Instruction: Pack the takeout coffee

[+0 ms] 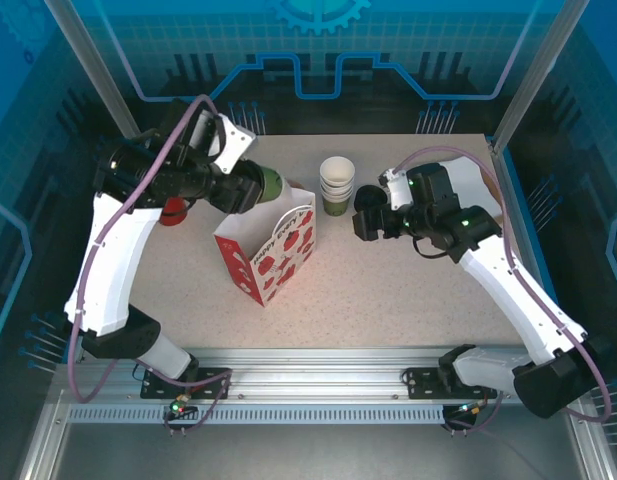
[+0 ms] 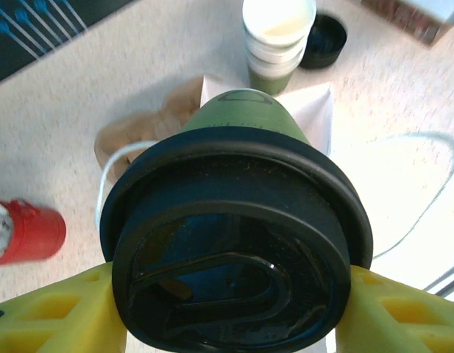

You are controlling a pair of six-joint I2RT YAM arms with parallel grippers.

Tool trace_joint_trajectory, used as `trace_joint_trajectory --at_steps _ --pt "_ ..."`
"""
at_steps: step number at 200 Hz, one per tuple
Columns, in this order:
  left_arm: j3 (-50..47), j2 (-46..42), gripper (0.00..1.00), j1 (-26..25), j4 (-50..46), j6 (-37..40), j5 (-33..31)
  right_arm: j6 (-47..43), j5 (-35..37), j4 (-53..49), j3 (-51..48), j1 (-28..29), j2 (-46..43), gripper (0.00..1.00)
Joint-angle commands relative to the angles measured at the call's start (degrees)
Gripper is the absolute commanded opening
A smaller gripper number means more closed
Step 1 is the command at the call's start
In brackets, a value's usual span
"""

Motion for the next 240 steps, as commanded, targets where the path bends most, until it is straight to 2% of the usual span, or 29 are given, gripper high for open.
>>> trace_joint_trajectory --at_steps 1,54,182,240 --pt "-3.22 -0.90 0.43 0.49 -4.12 0.20 -1.84 -1.27 0.22 0.01 1.32 0.61 0.50 0.90" --pt "-10.47 0.05 0.44 0.49 -5.15 2.12 -0.95 -0.79 -0.26 1.40 -1.29 0.61 0.39 0.90" --pt "-12.01 9.70 0.47 0.41 -8.04 3.33 -2.15 0.04 0.60 1.73 -3.59 0.72 0.28 0.90" --pt "-9.95 9.97 0.46 0.18 -8.12 3.01 -0.48 0.19 0.62 1.99 -4.22 0.79 0.70 0.90"
